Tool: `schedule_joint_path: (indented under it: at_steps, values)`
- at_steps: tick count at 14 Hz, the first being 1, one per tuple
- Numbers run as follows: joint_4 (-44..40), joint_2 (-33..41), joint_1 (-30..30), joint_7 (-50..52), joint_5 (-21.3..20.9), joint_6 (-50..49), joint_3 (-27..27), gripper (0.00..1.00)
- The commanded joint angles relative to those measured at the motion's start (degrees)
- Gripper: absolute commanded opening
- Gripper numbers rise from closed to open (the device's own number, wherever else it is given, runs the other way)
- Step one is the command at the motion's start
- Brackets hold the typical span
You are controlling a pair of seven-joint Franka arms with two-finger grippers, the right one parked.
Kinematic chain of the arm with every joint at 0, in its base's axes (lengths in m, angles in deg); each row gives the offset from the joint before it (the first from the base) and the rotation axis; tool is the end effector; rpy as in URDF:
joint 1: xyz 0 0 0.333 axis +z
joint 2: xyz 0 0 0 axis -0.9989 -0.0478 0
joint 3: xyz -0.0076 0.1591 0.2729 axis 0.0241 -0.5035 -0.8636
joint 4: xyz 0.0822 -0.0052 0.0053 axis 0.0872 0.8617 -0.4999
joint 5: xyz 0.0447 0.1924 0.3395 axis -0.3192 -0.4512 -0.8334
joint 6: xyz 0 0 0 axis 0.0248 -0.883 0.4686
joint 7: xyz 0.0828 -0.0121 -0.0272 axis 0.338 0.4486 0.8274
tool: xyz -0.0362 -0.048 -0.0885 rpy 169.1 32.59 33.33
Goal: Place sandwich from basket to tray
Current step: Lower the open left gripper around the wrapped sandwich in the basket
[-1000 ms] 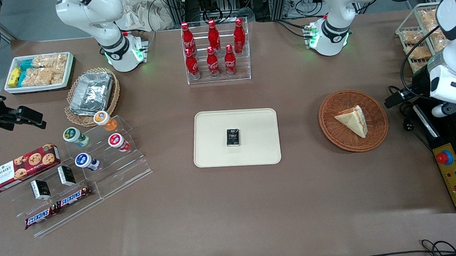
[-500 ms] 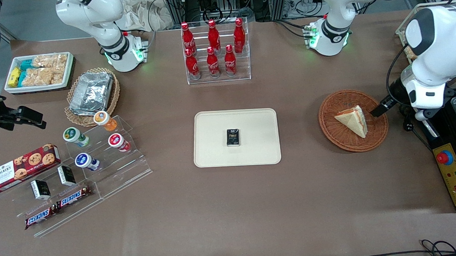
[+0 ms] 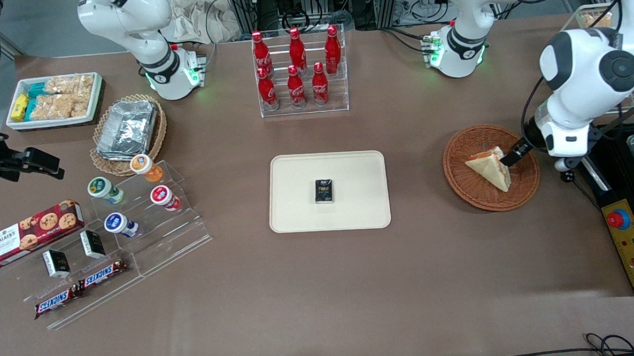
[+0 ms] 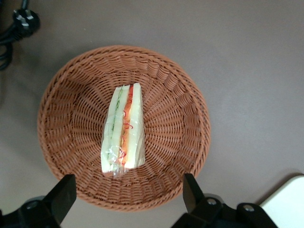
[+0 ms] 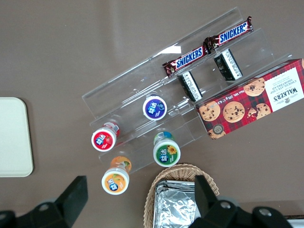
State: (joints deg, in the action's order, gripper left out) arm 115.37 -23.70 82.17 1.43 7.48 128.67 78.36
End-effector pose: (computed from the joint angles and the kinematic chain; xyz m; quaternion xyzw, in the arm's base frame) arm 0.4820 -0.0072 0.3705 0.9363 0.3509 -0.0144 0.0041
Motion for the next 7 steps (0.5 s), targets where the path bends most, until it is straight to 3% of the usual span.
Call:
schedule_joint_path:
  at_steps: [1,4,7]
  values:
    - [6.0,0.1,0.2,0.9,-0.3,7.5,0.1,1.0]
    - [9.7,-1.5,0.2,0.5,-0.6,12.9,0.1,1.0]
    - [11.5,-2.0,0.2,0.6,-4.1,13.7,0.1,1.0]
